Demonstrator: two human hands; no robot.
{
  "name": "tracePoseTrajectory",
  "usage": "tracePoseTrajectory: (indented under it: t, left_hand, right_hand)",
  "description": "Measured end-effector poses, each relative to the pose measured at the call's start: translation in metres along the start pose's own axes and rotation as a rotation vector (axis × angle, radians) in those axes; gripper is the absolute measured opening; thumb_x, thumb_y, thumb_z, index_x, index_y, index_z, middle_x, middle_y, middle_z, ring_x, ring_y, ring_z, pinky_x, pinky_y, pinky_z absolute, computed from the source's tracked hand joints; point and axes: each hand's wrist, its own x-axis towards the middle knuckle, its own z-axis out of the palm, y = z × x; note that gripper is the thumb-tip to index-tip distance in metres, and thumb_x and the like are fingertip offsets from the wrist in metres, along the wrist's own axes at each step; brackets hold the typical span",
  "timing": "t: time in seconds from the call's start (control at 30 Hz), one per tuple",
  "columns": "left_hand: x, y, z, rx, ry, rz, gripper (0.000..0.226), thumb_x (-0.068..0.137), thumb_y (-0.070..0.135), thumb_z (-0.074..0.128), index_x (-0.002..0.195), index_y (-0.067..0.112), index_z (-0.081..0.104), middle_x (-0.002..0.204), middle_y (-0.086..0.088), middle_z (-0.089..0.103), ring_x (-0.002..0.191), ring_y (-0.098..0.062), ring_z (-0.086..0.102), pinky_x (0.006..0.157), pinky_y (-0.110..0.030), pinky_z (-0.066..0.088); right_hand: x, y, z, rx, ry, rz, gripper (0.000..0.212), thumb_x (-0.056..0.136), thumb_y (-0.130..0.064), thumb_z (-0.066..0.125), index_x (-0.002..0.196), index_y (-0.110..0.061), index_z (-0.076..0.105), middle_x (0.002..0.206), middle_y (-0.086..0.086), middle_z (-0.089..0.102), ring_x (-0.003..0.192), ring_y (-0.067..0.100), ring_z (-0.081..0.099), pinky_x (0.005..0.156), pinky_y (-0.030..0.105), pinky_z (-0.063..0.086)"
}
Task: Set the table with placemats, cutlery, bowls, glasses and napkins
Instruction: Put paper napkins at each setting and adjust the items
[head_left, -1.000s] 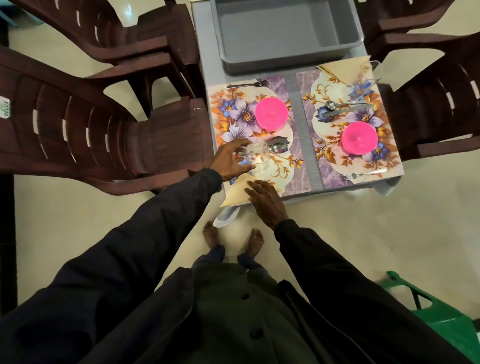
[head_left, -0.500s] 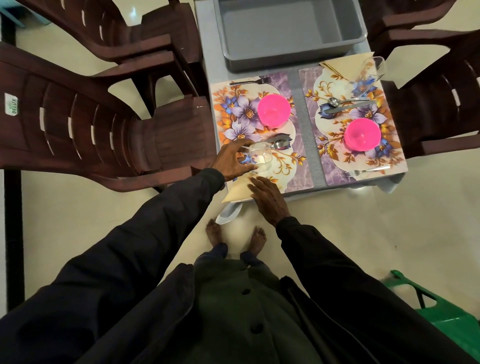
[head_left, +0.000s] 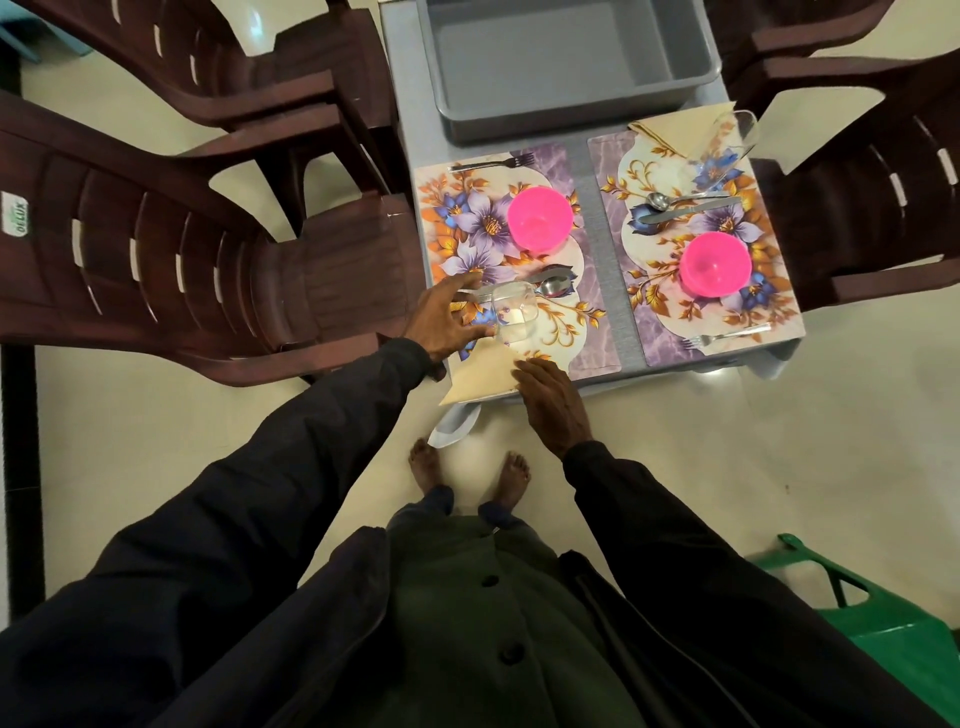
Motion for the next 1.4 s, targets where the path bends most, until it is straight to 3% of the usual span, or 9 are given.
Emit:
tracePoseTrajectory:
  t: [0.17, 0.3, 0.43, 0.53, 0.67, 0.83, 1.1, 1.4]
  left_hand:
    - [-0.026, -0.025, -0.008, 0.038, 0.147, 0.023, 0.049, 0.082, 0.014, 0.085, 0.126, 0.005, 0.065, 0.123, -0.008, 0.067, 0.106, -0.019, 0.064, 0.094, -0.034, 0.056]
    - [-0.048, -0.049, 0.001, 0.060, 0.126, -0.013, 0.038, 0.084, 0.008, 0.082, 0.120, 0.010, 0.070, 0.115, -0.004, 0.067, 0.103, -0.022, 0.066, 0.096, -0.040, 0.058]
    - [-0.065, -0.058, 0.016, 0.119, 0.095, -0.037, 0.038, 0.084, 0.006, 0.081, 0.120, 0.005, 0.070, 0.116, -0.010, 0.068, 0.103, -0.023, 0.065, 0.093, -0.031, 0.057]
    - [-0.073, -0.063, 0.027, 0.180, 0.076, -0.024, 0.036, 0.084, 0.006, 0.081, 0.118, 0.008, 0.070, 0.119, -0.010, 0.068, 0.102, -0.023, 0.065, 0.090, -0.037, 0.057]
    - [-0.076, -0.071, 0.045, 0.248, 0.024, -0.054, 0.041, 0.089, 0.010, 0.077, 0.127, 0.013, 0.065, 0.134, -0.011, 0.061, 0.120, -0.027, 0.057, 0.099, -0.036, 0.048]
    - [-0.074, -0.077, 0.054, 0.287, 0.007, -0.035, 0.044, 0.084, 0.006, 0.079, 0.125, 0.013, 0.066, 0.135, -0.013, 0.059, 0.124, -0.031, 0.054, 0.102, -0.040, 0.048]
    - [-0.072, -0.077, 0.057, 0.310, 0.022, -0.029, 0.046, 0.082, 0.000, 0.079, 0.126, 0.006, 0.065, 0.134, -0.016, 0.060, 0.124, -0.034, 0.053, 0.102, -0.042, 0.046]
    - [-0.074, -0.076, 0.048, 0.296, 0.030, -0.039, 0.048, 0.083, 0.007, 0.081, 0.128, 0.010, 0.064, 0.136, -0.011, 0.060, 0.125, -0.029, 0.053, 0.102, -0.043, 0.049]
  right_hand:
    - [-0.011, 0.009, -0.014, 0.021, 0.098, 0.093, 0.027, 0.096, -0.002, 0.063, 0.122, -0.001, 0.068, 0.122, 0.018, 0.069, 0.117, 0.030, 0.062, 0.100, 0.040, 0.055]
    - [-0.015, 0.014, -0.021, 0.012, 0.135, 0.102, 0.027, 0.093, 0.003, 0.065, 0.120, 0.000, 0.068, 0.117, 0.018, 0.070, 0.113, 0.030, 0.063, 0.096, 0.039, 0.056]
    - [-0.013, 0.014, -0.021, -0.002, 0.126, 0.078, 0.026, 0.094, -0.002, 0.066, 0.119, -0.001, 0.069, 0.117, 0.017, 0.069, 0.113, 0.029, 0.063, 0.097, 0.039, 0.056]
    - [-0.009, 0.011, -0.016, -0.012, 0.052, 0.009, 0.031, 0.092, 0.000, 0.069, 0.123, -0.002, 0.067, 0.125, 0.017, 0.067, 0.120, 0.030, 0.060, 0.102, 0.040, 0.053]
    - [-0.005, 0.007, -0.006, -0.045, -0.064, -0.083, 0.037, 0.093, -0.007, 0.070, 0.130, -0.007, 0.064, 0.139, 0.015, 0.061, 0.131, 0.031, 0.054, 0.109, 0.039, 0.044]
    - [-0.006, 0.007, -0.004, -0.040, -0.081, -0.084, 0.034, 0.092, -0.002, 0.070, 0.125, -0.005, 0.067, 0.132, 0.016, 0.065, 0.125, 0.031, 0.059, 0.101, 0.042, 0.054]
    - [-0.008, 0.005, -0.008, -0.041, -0.078, -0.091, 0.034, 0.091, -0.002, 0.071, 0.125, -0.005, 0.067, 0.131, 0.017, 0.065, 0.124, 0.032, 0.059, 0.102, 0.041, 0.052]
    - [-0.003, 0.002, -0.018, 0.003, -0.018, -0.029, 0.031, 0.094, 0.000, 0.064, 0.126, -0.001, 0.065, 0.128, 0.018, 0.065, 0.122, 0.032, 0.059, 0.102, 0.041, 0.051]
